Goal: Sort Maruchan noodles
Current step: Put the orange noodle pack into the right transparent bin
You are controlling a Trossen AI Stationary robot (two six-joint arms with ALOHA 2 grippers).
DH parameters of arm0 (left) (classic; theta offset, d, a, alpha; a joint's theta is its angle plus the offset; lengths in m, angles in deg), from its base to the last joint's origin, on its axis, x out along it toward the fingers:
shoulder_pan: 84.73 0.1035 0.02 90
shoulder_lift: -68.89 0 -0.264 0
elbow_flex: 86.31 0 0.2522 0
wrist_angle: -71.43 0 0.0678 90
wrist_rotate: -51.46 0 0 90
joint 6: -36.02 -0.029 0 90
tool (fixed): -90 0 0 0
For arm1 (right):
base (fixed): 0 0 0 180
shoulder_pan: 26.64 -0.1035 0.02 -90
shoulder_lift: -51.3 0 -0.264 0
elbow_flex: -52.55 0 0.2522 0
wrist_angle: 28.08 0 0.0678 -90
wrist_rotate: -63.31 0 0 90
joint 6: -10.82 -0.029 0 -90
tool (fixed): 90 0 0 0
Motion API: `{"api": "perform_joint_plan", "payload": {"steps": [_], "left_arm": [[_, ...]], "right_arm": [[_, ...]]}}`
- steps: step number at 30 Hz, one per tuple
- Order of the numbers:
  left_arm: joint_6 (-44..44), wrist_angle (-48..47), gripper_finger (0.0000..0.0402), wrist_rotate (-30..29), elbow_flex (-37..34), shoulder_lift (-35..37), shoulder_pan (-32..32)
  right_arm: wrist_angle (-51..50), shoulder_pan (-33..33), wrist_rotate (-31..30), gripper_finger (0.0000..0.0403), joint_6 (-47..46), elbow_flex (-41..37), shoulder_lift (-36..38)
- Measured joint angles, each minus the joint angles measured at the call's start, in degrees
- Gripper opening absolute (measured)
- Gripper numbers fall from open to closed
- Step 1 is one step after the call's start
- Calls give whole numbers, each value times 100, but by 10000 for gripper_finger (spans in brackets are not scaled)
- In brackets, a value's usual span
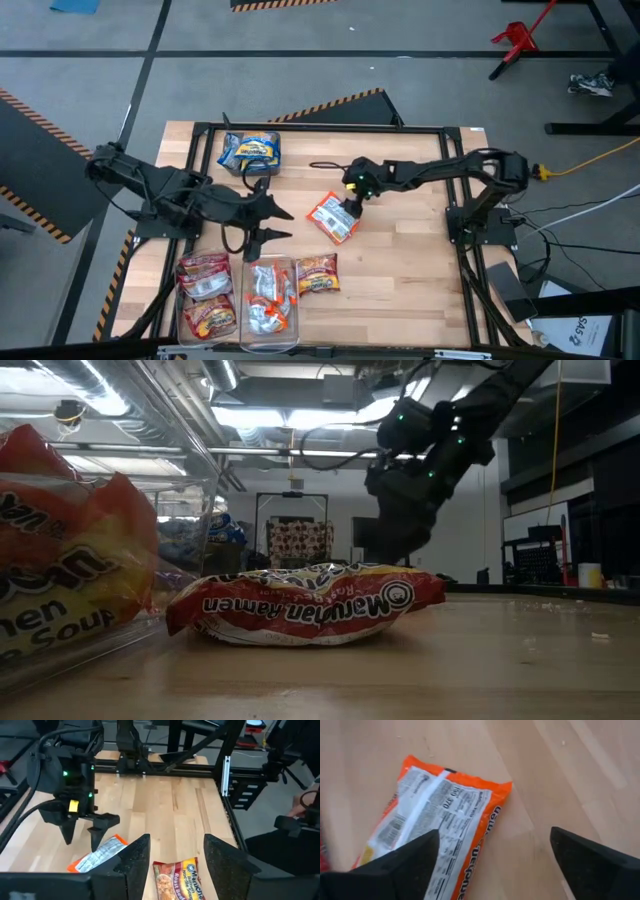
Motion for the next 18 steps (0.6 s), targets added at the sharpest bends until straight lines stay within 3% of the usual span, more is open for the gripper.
{"api": "perform_joint_plan", "payload": {"steps": [9,15,18], "left_arm": [[36,-91,182,9,0,-7,69],[296,-341,183,-255,0,-7,158],[303,-436,183,-332,0,-7,169]], "right_arm": [[221,-45,7,399,-155,0,-521],[409,-28,260,388,-345,24,-795],[432,-34,214,362,-405,24,-811]]}}
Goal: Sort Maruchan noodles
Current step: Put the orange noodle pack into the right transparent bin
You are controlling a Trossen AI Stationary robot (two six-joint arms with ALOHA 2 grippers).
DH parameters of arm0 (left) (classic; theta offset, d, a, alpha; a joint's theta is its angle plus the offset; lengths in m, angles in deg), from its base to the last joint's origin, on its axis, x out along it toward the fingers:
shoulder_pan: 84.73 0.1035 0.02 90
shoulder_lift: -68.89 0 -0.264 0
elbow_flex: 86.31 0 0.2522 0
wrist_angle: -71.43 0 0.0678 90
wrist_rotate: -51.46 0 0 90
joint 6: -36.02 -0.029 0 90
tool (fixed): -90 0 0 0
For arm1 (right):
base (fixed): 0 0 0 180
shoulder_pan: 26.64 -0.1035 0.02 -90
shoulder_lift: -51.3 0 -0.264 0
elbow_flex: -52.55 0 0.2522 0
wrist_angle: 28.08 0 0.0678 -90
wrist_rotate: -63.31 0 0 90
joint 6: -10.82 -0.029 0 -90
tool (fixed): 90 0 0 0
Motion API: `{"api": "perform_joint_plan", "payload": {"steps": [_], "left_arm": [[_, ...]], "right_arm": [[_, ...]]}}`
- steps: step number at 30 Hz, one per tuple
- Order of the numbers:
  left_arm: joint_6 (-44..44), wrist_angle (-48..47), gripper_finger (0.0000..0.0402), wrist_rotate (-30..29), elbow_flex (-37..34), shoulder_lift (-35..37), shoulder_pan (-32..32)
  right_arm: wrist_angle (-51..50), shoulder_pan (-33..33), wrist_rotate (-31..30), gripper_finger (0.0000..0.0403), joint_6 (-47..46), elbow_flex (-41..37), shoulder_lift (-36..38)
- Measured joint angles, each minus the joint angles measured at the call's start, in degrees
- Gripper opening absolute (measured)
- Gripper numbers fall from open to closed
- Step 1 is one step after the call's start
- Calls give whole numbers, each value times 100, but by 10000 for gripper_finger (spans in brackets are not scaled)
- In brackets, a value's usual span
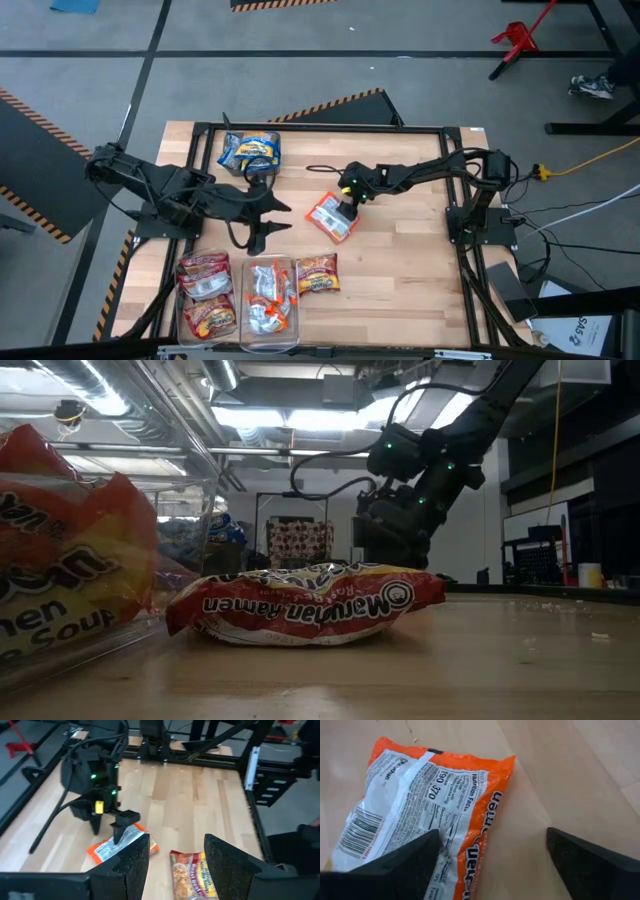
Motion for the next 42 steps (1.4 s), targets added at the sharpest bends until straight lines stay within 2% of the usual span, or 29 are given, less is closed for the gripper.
{"api": "perform_joint_plan", "payload": {"steps": [3,12,18,22,25,30,34,37,42], "left_arm": [[0,-71,183,-227,0,-1,-2],[35,-136,183,-550,0,1,-2],[290,-140,183,-889,0,-1,-2],[543,-325,183,-1055,0,5,-2],[1063,-736,183,-1339,-36,8,-4],[1985,-674,183,-1599,-664,54,145],[2342,186,183,-1479,-1452,155,239],[2525,1225,183,-1278,-2210,306,338],[2649,3514,183,-1256,-3711,859,553]], "right_arm": [[-11,0,-7,310,-86,18,5],[4,-11,420,116,-100,17,5],[-44,-9,455,16,-86,3,102],[-83,-11,270,10,-123,-13,311],[-55,-9,50,5,-118,-13,552],[39,-2,-292,3,-119,-11,978],[295,-2,-374,1,-179,0,1295],[374,-2,-427,0,-266,2,1527],[530,-2,-520,0,-274,7,1809]]}}
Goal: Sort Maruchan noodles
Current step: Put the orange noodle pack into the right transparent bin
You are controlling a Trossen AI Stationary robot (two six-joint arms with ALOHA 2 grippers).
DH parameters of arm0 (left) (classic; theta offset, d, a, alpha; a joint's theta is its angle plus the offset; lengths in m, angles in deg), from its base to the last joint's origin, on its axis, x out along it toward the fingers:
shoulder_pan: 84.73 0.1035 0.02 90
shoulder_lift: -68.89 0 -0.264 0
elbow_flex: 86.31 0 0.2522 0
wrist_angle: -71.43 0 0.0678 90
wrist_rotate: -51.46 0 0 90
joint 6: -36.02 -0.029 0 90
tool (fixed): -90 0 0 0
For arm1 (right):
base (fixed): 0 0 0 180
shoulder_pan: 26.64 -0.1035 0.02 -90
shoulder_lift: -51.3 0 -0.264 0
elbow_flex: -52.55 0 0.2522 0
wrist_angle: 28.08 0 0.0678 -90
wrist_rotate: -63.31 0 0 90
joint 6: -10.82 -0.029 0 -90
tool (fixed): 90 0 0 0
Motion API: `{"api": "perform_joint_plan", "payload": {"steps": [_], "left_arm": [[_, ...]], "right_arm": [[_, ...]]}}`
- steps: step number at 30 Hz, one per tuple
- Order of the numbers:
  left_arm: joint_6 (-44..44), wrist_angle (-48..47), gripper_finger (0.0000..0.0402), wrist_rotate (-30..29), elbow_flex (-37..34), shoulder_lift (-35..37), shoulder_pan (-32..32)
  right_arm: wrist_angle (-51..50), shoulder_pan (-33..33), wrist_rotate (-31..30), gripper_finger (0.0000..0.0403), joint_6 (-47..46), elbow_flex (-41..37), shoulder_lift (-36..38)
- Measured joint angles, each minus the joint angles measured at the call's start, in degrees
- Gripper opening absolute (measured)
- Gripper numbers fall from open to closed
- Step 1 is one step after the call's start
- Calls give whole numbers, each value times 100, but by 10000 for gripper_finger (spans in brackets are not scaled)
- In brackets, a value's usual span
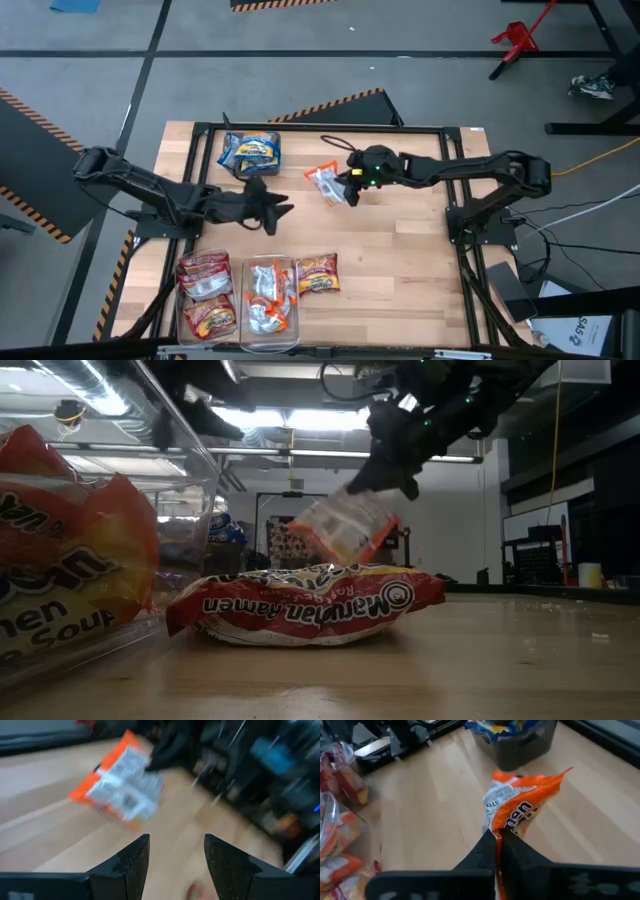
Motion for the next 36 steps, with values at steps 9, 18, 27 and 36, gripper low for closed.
{"api": "perform_joint_plan", "payload": {"steps": [9,18,27,36], "left_arm": [[-64,4189,183,455,-1961,151,661],[-810,4679,183,494,-2036,-11,936],[-1180,5567,183,813,-2033,-327,1159],[-1462,6556,183,1152,-1909,-958,1367]], "right_arm": [[207,-2,57,0,-8,412,271],[243,-2,369,0,147,1347,269],[335,-9,792,0,156,1735,267],[485,-34,918,0,123,1735,267]]}}
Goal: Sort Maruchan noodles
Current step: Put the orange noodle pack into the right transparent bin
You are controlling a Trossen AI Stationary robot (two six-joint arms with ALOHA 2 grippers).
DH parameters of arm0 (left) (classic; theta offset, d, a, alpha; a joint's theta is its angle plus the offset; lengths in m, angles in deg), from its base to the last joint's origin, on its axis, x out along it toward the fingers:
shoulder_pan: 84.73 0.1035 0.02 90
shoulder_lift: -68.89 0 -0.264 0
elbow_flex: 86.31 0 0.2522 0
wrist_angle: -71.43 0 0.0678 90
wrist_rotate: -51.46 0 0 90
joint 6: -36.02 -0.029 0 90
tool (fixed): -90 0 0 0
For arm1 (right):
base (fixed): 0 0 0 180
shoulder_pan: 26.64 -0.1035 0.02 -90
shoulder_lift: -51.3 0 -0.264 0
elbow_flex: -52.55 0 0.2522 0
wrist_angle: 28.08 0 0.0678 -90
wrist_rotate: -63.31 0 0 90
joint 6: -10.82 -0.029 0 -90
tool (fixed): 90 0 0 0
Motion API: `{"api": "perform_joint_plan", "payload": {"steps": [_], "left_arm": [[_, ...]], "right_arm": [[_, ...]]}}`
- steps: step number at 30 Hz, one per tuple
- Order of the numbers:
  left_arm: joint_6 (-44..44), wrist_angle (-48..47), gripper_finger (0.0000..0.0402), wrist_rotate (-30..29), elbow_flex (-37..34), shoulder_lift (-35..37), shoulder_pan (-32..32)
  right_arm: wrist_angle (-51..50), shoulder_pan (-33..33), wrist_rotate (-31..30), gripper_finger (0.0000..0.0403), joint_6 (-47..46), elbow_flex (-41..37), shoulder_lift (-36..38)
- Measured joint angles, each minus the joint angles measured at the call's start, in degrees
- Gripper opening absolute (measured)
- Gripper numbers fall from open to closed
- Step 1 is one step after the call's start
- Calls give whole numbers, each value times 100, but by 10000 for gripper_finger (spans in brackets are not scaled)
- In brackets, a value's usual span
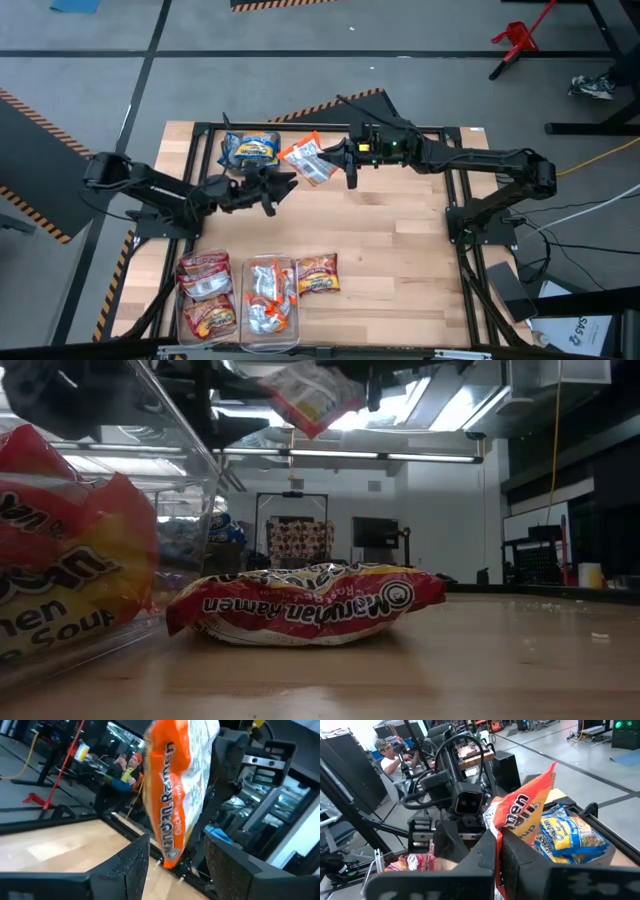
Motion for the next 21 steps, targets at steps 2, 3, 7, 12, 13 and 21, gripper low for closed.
{"api": "perform_joint_plan", "payload": {"steps": [2,3,7,12,13,21], "left_arm": [[-142,1,183,218,164,-152,69],[-241,5,183,325,254,-223,89],[-597,-10,183,564,615,-520,154],[-898,-43,183,796,861,-703,190],[-931,-37,183,820,875,-725,189],[-1300,-95,182,527,877,-731,183]], "right_arm": [[4,-60,-20,0,0,0,0],[4,-65,-50,0,11,0,-2],[11,-177,-84,0,20,0,-2],[12,-277,-105,0,24,0,-2],[11,-279,-98,0,24,0,-2],[84,-275,42,0,-11,0,16]]}}
